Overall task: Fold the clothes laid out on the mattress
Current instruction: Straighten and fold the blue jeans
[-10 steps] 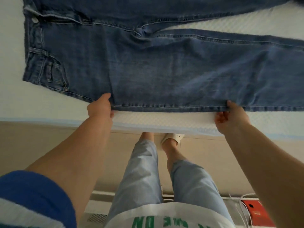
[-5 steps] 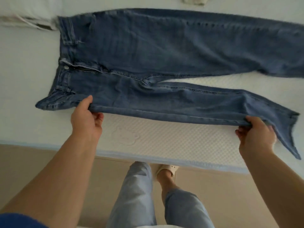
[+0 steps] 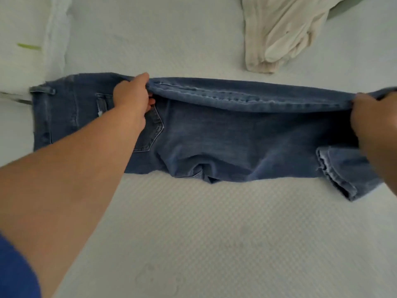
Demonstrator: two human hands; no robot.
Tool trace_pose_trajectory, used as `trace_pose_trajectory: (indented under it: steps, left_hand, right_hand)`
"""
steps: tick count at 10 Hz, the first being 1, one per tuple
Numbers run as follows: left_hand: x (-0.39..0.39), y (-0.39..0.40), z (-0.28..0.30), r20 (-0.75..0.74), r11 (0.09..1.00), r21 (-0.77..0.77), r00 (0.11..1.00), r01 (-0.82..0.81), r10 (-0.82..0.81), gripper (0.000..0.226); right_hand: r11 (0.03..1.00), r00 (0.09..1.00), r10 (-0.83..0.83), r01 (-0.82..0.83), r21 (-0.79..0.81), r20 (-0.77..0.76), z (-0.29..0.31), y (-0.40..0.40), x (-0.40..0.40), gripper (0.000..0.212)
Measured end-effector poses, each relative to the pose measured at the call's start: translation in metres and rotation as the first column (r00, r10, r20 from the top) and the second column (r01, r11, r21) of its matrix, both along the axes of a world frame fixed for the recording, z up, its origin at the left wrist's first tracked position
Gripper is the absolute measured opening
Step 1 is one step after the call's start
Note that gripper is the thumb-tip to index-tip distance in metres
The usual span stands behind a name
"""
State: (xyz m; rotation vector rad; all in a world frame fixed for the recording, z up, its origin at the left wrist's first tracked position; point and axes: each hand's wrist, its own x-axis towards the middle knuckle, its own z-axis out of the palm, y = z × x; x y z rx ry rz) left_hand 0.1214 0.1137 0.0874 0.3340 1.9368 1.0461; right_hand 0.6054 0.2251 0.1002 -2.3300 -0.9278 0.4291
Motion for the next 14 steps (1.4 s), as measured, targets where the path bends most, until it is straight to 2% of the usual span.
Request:
trace_pose_trajectory:
  steps: [1, 2, 3, 4, 5, 6, 7, 8, 9, 10, 11, 12, 13, 14]
  left_hand:
    - [-0.003, 0.021, -0.033, -0.019, 0.998, -0.063, 1.000, -0.025, 0.024, 0.013]
    - [-0.002, 0.028, -0.045, -0.061, 0.994, -0.102, 0.998, 0.026, -0.032, 0.017]
    - [0.000, 0.028, -0.041, -0.098, 0.980, -0.122, 0.981, 0.157, -0.170, 0.019]
    - [0.018, 0.013, -0.034, -0.239, 0.919, -0.084, 0.887, 0.386, -0.394, 0.014]
    - [0.045, -0.001, -0.023, -0.335, 0.851, -0.145, 0.784, 0.505, -0.522, 0.041]
    - [0.083, -0.029, -0.016, -0.398, 0.669, -0.274, 0.552, 0.691, -0.733, 0.042]
    - [0.116, -0.075, -0.011, -0.520, 0.493, -0.387, 0.257, 0.779, -0.814, 0.045]
    - [0.124, -0.112, -0.014, -0.612, 0.400, -0.430, 0.064, 0.809, -0.788, 0.049]
    - [0.116, -0.135, -0.018, -0.709, 0.450, -0.451, -0.004, 0.771, -0.705, 0.047]
    - [0.119, -0.141, -0.015, -0.717, 0.394, -0.405, -0.019, 0.825, -0.697, 0.036]
    - [0.147, -0.138, -0.006, -0.652, 0.299, -0.365, -0.013, 0.882, -0.758, 0.033]
    - [0.183, -0.129, -0.009, -0.650, 0.294, -0.356, -0.009, 0.887, -0.760, 0.041]
    - [0.207, -0.122, -0.021, -0.611, 0.280, -0.432, -0.050, 0.857, -0.790, 0.047]
    - [0.228, -0.124, -0.032, -0.584, 0.341, -0.531, -0.044, 0.776, -0.811, 0.047]
  right_hand:
    - [0.976, 0.992, 0.120, -0.112, -0.186, 0.035, -0.016, -0.035, 0.023, 0.051]
    - [0.872, 0.941, 0.332, -0.282, -0.401, 0.061, -0.050, -0.062, -0.085, 0.066]
    - [0.783, 0.855, 0.505, -0.395, -0.481, 0.119, -0.053, -0.066, -0.081, 0.061]
    - [0.646, 0.698, 0.696, -0.506, -0.572, 0.168, -0.044, -0.076, -0.081, 0.051]
    - [0.544, 0.603, 0.784, -0.552, -0.632, 0.148, -0.026, -0.093, -0.085, 0.051]
    - [0.361, 0.395, 0.904, -0.505, -0.784, 0.162, -0.010, -0.137, -0.084, 0.054]
    - [0.361, 0.342, 0.917, -0.491, -0.793, 0.205, -0.005, -0.176, -0.066, 0.065]
    - [0.532, 0.495, 0.822, -0.489, -0.691, 0.282, -0.004, -0.196, -0.049, 0.071]
    - [0.723, 0.776, 0.597, -0.410, -0.557, 0.204, -0.005, -0.206, -0.034, 0.095]
    - [0.760, 0.850, 0.515, -0.390, -0.519, 0.115, -0.005, -0.209, -0.028, 0.117]
    - [0.657, 0.736, 0.662, -0.478, -0.582, 0.143, -0.011, -0.224, -0.024, 0.124]
    - [0.484, 0.600, 0.788, -0.462, -0.743, 0.140, -0.025, -0.238, -0.009, 0.110]
    - [0.504, 0.530, 0.825, -0.528, -0.684, 0.199, -0.035, -0.236, 0.007, 0.073]
    - [0.809, 0.827, 0.559, -0.531, -0.252, 0.054, -0.027, -0.220, 0.031, 0.018]
